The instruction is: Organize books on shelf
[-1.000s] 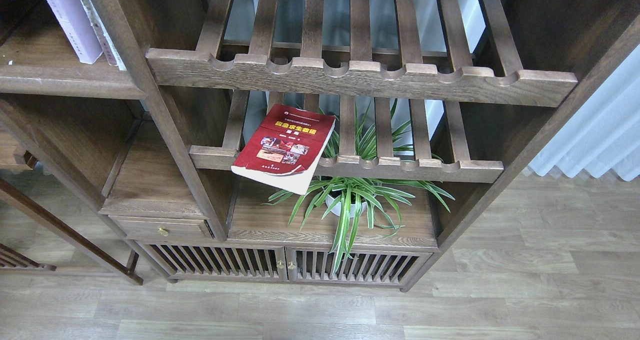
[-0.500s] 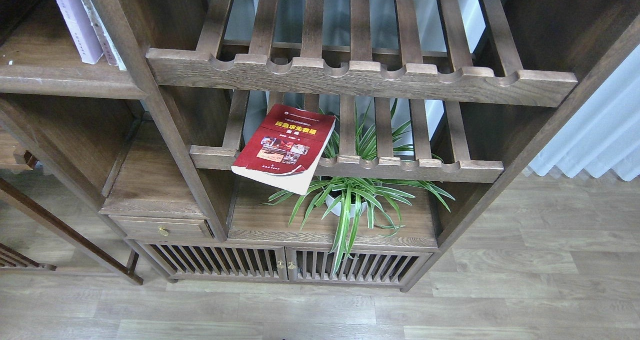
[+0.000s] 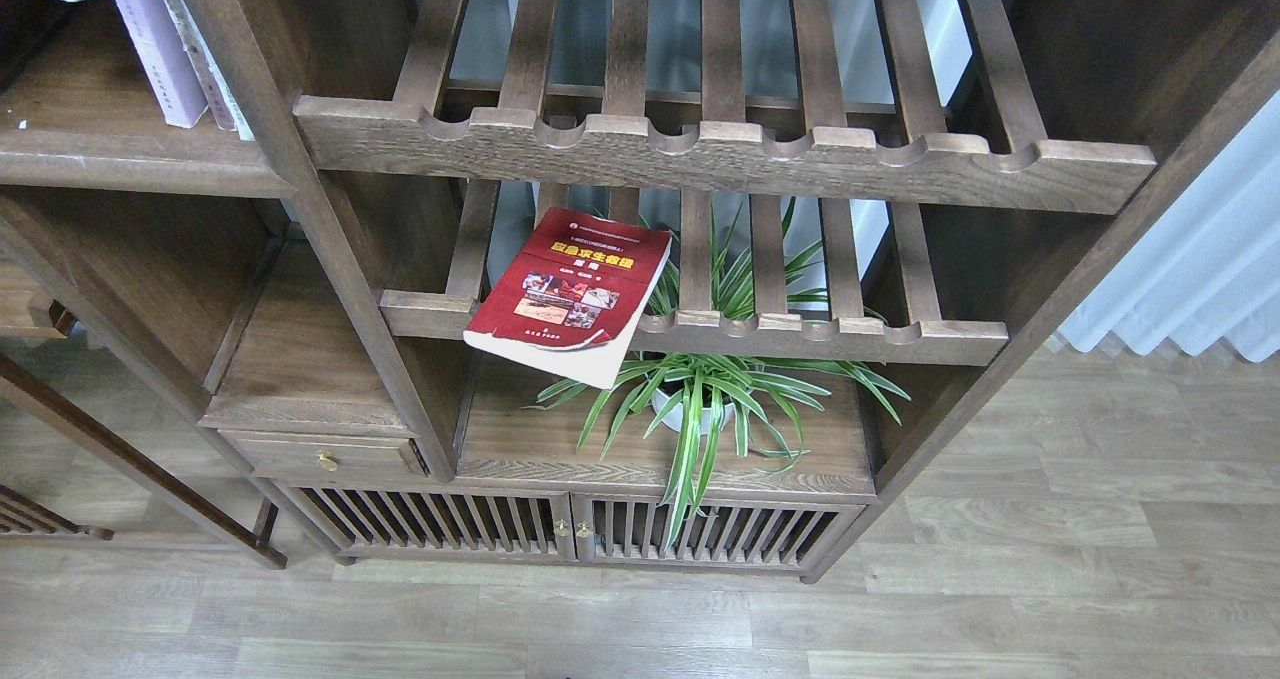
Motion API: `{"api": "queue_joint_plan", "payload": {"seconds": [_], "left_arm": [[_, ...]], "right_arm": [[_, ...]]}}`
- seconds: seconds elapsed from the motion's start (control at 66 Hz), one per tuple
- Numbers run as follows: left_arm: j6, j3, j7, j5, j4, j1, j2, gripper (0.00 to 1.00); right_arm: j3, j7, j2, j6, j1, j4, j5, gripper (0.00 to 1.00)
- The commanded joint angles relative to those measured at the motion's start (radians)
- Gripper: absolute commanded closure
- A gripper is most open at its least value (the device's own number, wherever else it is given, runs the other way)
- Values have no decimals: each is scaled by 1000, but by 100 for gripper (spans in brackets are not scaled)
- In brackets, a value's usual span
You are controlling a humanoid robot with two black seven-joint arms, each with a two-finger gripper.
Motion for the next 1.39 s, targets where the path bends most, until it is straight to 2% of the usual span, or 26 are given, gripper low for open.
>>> {"api": "queue_joint_plan", "payload": {"seconds": [0.0,0.152,0.273,0.348,0.455,0.561,0.879,0.955,0.985,1.182,1.379], "left_arm": [[0,11,0,1,0,-3,-1,82],[0,22,0,1,1,0,-12,74],[0,11,0,-1,1,6,-52,58],[0,8,0,-1,1,8,-53,56],[0,7,0,-4,0,17,-53,43],[0,4,0,-13,-3,32,-46,39],[0,-45,0,-108,-29,92,5,38],[0,-71,0,-148,-46,123,11,32],[0,-102,0,-202,-73,167,11,29],[0,-216,0,-273,-153,290,26,28],[0,-403,0,-273,-261,440,28,19]], "right_arm": [[0,-1,0,0,1,1,0,1],[0,0,0,0,1,1,0,1],[2,0,0,0,-1,1,1,1],[2,0,0,0,-1,3,0,1],[2,0,0,0,-1,1,0,1],[2,0,0,0,-1,1,0,1],[3,2,0,0,-1,1,0,1],[3,2,0,0,-1,1,0,1],[5,2,0,0,-2,1,0,1],[8,7,0,0,-2,1,2,1],[12,13,0,0,-1,-2,5,1]]}}
